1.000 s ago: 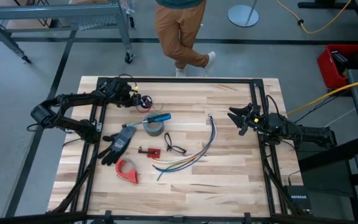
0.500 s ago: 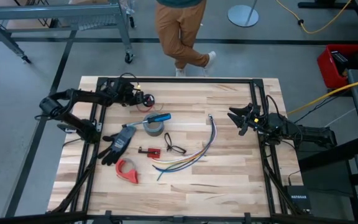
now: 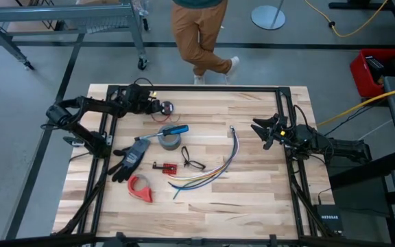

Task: Coil cords
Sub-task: Uncoil the red wire from the spool

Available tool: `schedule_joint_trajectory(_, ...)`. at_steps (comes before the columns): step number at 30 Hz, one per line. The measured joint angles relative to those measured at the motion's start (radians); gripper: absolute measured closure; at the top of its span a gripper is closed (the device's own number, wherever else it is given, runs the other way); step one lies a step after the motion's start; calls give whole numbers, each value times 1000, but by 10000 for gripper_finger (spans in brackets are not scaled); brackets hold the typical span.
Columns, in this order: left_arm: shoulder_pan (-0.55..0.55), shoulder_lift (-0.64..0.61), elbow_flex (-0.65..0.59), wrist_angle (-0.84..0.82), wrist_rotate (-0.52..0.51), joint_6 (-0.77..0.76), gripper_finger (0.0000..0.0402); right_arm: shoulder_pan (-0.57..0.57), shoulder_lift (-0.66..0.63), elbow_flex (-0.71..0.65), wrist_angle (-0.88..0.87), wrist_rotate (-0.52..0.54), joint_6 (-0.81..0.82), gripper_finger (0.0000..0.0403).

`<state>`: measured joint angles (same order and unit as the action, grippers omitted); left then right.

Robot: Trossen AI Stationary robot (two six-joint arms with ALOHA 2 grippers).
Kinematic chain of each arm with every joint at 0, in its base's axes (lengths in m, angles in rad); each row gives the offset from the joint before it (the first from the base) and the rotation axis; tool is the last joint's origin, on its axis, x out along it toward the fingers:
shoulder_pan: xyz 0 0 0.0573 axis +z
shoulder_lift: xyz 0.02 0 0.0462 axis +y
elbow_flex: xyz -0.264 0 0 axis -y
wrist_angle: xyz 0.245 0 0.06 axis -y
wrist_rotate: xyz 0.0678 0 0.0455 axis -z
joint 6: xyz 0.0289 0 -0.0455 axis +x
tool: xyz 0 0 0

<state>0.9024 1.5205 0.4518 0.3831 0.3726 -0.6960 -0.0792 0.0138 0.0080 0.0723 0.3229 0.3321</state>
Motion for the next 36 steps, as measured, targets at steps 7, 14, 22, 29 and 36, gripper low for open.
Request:
schedule_joint_trajectory(7,0,2,-2,90,-18,2,399,0,0,0,3,4,0,214)
schedule_joint_trajectory(14,-1,2,14,285,17,-9,401,0,0,0,42,109,-1,214)
schedule_joint_trajectory(22,-66,2,96,512,64,-24,401,0,0,0,63,170,-1,214)
schedule_joint_trajectory(29,-200,2,242,508,67,138,401,0,23,0,134,239,-26,214)
schedule_joint_trajectory(36,-327,1,363,418,66,310,401,0,32,0,275,245,-128,214)
